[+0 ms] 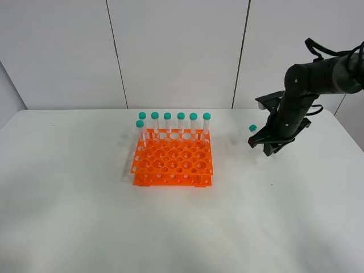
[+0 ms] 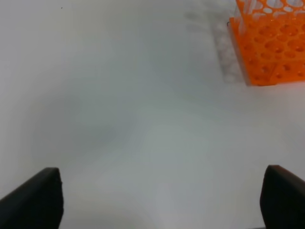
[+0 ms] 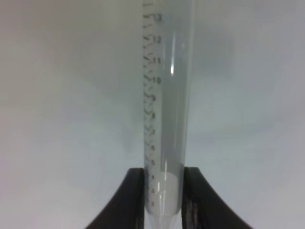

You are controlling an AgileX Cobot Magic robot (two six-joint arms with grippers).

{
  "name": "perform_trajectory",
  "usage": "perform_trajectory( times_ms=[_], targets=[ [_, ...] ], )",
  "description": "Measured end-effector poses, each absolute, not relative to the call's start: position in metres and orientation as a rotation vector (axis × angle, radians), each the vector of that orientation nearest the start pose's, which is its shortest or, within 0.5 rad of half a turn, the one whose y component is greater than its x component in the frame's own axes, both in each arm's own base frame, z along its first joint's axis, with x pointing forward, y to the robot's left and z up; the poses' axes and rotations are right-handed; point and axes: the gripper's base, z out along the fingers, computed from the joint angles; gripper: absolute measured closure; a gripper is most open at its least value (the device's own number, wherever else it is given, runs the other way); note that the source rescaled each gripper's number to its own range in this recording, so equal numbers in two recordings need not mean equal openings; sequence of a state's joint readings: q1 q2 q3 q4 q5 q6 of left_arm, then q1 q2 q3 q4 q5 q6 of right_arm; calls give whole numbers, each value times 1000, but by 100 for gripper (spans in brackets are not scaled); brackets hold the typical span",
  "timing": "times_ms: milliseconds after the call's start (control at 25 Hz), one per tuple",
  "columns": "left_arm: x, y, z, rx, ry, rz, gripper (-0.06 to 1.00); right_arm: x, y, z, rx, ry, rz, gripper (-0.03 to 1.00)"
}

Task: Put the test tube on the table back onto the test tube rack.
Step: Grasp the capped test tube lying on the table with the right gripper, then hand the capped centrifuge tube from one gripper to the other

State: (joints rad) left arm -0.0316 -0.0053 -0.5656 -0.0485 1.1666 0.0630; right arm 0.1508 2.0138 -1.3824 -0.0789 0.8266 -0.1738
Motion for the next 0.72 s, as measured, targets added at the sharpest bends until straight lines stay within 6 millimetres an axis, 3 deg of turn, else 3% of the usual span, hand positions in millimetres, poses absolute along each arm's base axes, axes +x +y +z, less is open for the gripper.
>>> perform_trajectory(
  times_ms=[160, 240, 320, 400, 520, 560, 720],
  targets=[
    [-18, -3, 287, 106, 2076, -39, 6, 391, 59, 197, -574, 2792, -89, 94],
    [-18, -3, 287, 106, 2076, -39, 6, 389, 62, 204, -592, 2763, -87, 94],
    [-18, -3, 287, 106, 2076, -39, 6, 386, 78, 223, -658, 2663, -77, 94],
    [-18, -3, 287, 106, 2076, -39, 6, 385, 84, 227, -683, 2626, -73, 94],
    [-18, -3, 287, 106, 2076, -39, 6, 381, 111, 240, -766, 2507, -54, 94],
    [-18, -3, 287, 106, 2076, -39, 6, 377, 131, 245, -837, 2429, -40, 94],
    [-18, -3, 287, 106, 2076, -38, 6, 361, 170, 242, -976, 2239, 9, 94]
  ],
)
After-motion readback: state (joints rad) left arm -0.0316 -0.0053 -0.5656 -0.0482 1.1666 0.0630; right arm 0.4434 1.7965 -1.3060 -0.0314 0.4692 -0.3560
